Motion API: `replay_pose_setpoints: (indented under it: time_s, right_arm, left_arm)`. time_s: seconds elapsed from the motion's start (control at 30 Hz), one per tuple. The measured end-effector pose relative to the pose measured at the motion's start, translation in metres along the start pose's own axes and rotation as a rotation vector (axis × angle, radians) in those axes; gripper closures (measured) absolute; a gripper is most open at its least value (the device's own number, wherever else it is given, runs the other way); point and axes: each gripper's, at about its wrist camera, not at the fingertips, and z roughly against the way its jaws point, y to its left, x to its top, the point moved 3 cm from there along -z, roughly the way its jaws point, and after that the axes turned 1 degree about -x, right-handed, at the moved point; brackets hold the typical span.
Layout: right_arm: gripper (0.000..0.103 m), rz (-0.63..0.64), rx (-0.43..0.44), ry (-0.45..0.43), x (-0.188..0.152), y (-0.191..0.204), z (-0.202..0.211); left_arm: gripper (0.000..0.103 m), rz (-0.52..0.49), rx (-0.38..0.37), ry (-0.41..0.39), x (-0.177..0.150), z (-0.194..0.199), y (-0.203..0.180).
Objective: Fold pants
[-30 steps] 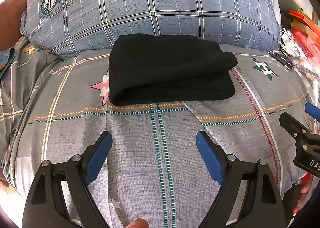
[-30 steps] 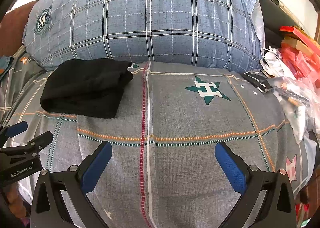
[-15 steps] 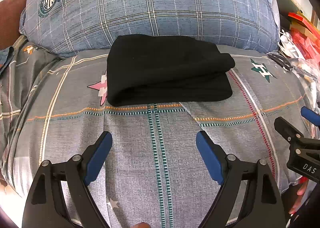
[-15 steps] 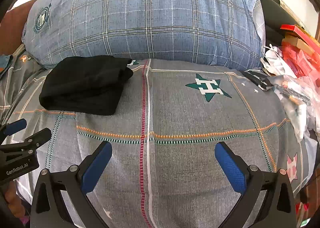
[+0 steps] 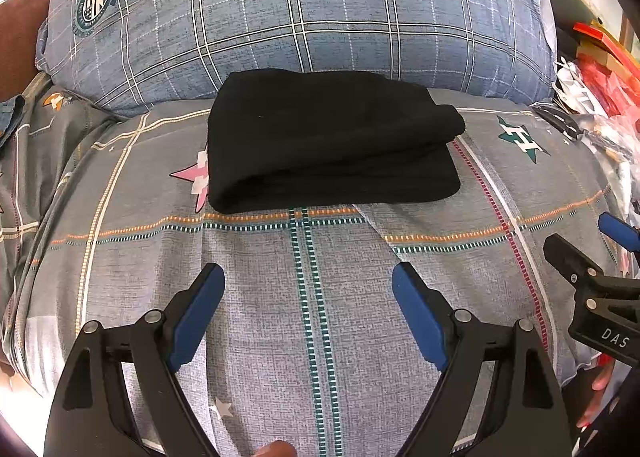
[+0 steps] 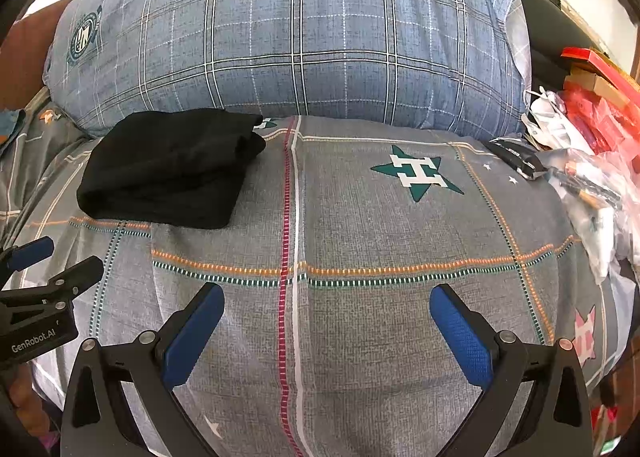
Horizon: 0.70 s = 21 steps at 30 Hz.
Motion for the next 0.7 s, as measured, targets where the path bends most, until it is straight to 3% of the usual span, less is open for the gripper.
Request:
replay_pose_setpoints:
  time_s: [0.5,0.7]
  right_arm:
    - [0.0,-0.002,-0.001,0.01,-0.0029,-0.0006,-0.0035]
    - [0.0,-0.008,-0.001,0.014,-0.004,-0.0016,-0.0049]
  left_arm:
    - [0.016,0.003,-0.003,-0.002,0.0006,-0.0001,-0.0015]
    - [0.016,0.008,-0.003,-0.04,0.0044,0.0057,-0.0027]
